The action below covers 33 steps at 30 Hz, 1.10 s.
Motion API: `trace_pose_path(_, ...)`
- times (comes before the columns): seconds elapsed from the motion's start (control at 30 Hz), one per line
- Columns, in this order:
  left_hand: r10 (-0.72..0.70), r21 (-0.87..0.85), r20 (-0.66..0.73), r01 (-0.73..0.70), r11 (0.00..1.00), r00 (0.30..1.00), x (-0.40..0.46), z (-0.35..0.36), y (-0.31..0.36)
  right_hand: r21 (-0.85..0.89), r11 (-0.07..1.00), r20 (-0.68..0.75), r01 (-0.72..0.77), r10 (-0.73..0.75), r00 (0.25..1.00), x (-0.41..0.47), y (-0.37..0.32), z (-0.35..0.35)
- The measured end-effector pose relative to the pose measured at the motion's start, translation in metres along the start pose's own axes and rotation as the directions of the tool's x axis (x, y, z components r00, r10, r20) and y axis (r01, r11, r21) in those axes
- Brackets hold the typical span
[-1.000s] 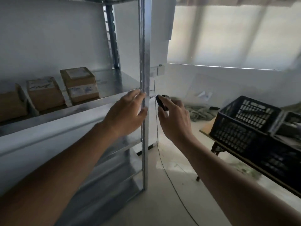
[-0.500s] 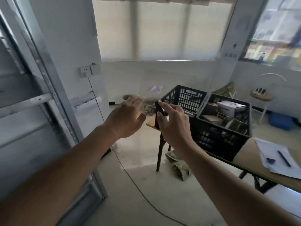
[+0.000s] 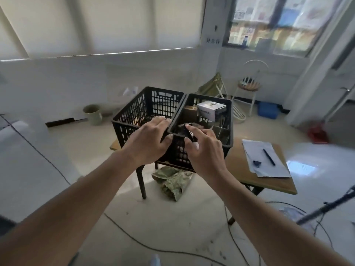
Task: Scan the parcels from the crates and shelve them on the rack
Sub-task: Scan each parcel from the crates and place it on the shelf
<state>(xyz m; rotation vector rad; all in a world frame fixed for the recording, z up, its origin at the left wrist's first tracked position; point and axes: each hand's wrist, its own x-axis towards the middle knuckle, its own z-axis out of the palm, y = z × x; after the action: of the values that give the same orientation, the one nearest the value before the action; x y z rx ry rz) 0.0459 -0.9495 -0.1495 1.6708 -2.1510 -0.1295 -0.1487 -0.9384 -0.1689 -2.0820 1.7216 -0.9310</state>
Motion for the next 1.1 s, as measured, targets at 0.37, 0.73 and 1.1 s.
trace_pose_path(0.37,0.080,-0.080,0.224,-0.064,0.995,0.971,0.174,0.112,-0.044,0.008,0.968,-0.043,-0.249,0.249,0.968,0.111,0.101,0.052)
trace_pose_path(0.73,0.081,-0.067,0.434,-0.057,0.996,0.897,0.278,0.204,-0.072,0.036,0.931,0.053,-0.364,0.362,0.931,0.196,0.169,0.087)
trace_pose_path(1.1,-0.111,0.077,0.590,0.081,0.994,0.800,0.336,0.291,-0.085,0.063,0.928,0.166,-0.368,0.354,0.920,0.252,0.235,0.113)
